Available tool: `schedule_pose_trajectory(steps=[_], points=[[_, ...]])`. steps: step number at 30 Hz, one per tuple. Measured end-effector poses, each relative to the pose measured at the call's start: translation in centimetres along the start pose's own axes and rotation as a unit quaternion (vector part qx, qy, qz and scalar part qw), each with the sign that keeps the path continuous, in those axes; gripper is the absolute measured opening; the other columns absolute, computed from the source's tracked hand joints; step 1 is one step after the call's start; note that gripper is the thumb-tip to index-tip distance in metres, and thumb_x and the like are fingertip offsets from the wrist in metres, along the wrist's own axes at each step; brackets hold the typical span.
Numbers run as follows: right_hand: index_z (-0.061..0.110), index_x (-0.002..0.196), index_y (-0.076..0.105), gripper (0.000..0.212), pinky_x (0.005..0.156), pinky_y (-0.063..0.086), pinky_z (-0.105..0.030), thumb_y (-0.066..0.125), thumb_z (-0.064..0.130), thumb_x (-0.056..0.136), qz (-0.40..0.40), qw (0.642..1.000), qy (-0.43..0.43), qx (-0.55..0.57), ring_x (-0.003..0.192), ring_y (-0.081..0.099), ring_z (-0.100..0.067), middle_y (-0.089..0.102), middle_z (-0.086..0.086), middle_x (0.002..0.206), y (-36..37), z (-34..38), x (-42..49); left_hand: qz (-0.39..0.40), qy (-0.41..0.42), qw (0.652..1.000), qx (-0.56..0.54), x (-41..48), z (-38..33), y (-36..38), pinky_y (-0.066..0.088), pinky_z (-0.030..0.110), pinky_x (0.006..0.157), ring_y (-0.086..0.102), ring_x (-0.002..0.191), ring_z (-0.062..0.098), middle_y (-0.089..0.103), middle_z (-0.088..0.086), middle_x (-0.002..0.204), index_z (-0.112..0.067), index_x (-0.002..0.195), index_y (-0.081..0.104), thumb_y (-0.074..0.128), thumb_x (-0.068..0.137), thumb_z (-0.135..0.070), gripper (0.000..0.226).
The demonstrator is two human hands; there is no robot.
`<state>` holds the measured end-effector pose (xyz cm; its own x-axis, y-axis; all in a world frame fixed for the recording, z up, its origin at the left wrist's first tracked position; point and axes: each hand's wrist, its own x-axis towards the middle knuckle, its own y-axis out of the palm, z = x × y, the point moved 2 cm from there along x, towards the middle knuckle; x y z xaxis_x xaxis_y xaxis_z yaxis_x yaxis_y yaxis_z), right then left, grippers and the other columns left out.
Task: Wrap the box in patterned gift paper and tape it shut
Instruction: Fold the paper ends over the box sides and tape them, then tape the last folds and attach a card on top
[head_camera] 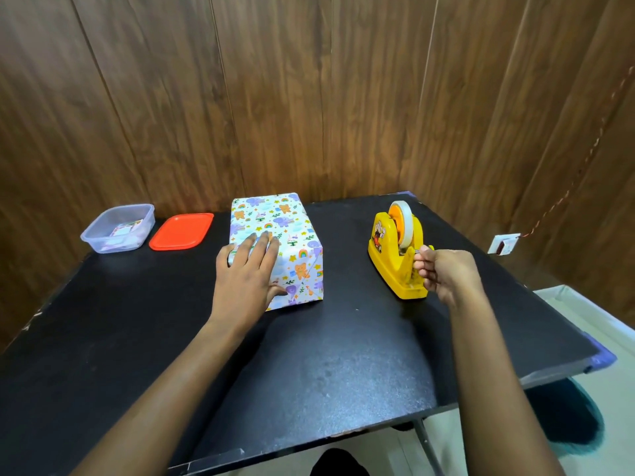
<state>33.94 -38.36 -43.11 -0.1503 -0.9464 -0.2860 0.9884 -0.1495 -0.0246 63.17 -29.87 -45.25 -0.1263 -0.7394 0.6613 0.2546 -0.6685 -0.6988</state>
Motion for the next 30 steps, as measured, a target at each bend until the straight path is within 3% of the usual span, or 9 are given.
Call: schedule_pose_trajectory(steps=[4,13,19,23,30], points=[[0.007,0.069,0.059,0.032,0.033,0.038,-0.012,0.051,0.02,0.096,0.009,0.999,0.015,0.028,0.028,0.047,-0.001,0.056,0.004,0.036,0.0,-0.4,0.1,-0.01,0.001,1.0,-0.003,0.0,0.1,0.0,0.029,0.045,0.092,0.058,0.115,0.031,0.058,0.012,0.128,-0.008,0.126,0.046,0.083,0.053,-0.052,0.093],[0.006,0.07,0.06,0.032,0.036,0.043,-0.015,0.051,0.02,0.097,0.006,1.0,0.024,0.017,0.032,0.05,-0.004,0.058,0.003,0.039,-0.2,-0.1,0.2,-0.02,0.005,1.0,0.005,0.0,0.1,0.1,0.03,0.045,0.092,0.057,0.114,0.031,0.057,0.012,0.13,-0.007,0.125,0.051,0.083,0.055,-0.053,0.09],[0.01,0.073,0.06,0.029,0.049,0.049,-0.02,0.052,0.026,0.096,0.021,0.989,-0.07,0.126,0.057,0.058,-0.011,0.066,0.002,0.057,0.0,-2.3,-0.8,-0.014,0.005,1.0,0.006,0.1,0.0,0.1,0.03,0.044,0.093,0.056,0.116,0.03,0.056,0.011,0.131,-0.007,0.127,0.05,0.081,0.057,-0.053,0.089],[0.011,0.073,0.058,0.028,0.045,0.05,-0.018,0.051,0.024,0.096,0.015,0.977,-0.098,0.188,0.048,0.059,-0.003,0.065,0.004,0.052,0.5,-3.4,-1.1,-0.006,0.005,1.0,0.008,0.1,-0.1,0.1,0.029,0.044,0.093,0.056,0.116,0.031,0.056,0.011,0.131,-0.006,0.127,0.051,0.08,0.059,-0.054,0.088],[0.004,0.075,0.055,0.025,0.046,0.055,-0.022,0.05,0.015,0.097,-0.008,0.955,-0.027,0.295,0.038,0.058,-0.006,0.061,0.001,0.043,1.7,-3.0,-0.9,-0.005,0.004,1.0,0.011,0.0,0.0,-0.1,0.029,0.043,0.093,0.057,0.115,0.03,0.057,0.011,0.13,-0.008,0.126,0.048,0.08,0.056,-0.055,0.091]])
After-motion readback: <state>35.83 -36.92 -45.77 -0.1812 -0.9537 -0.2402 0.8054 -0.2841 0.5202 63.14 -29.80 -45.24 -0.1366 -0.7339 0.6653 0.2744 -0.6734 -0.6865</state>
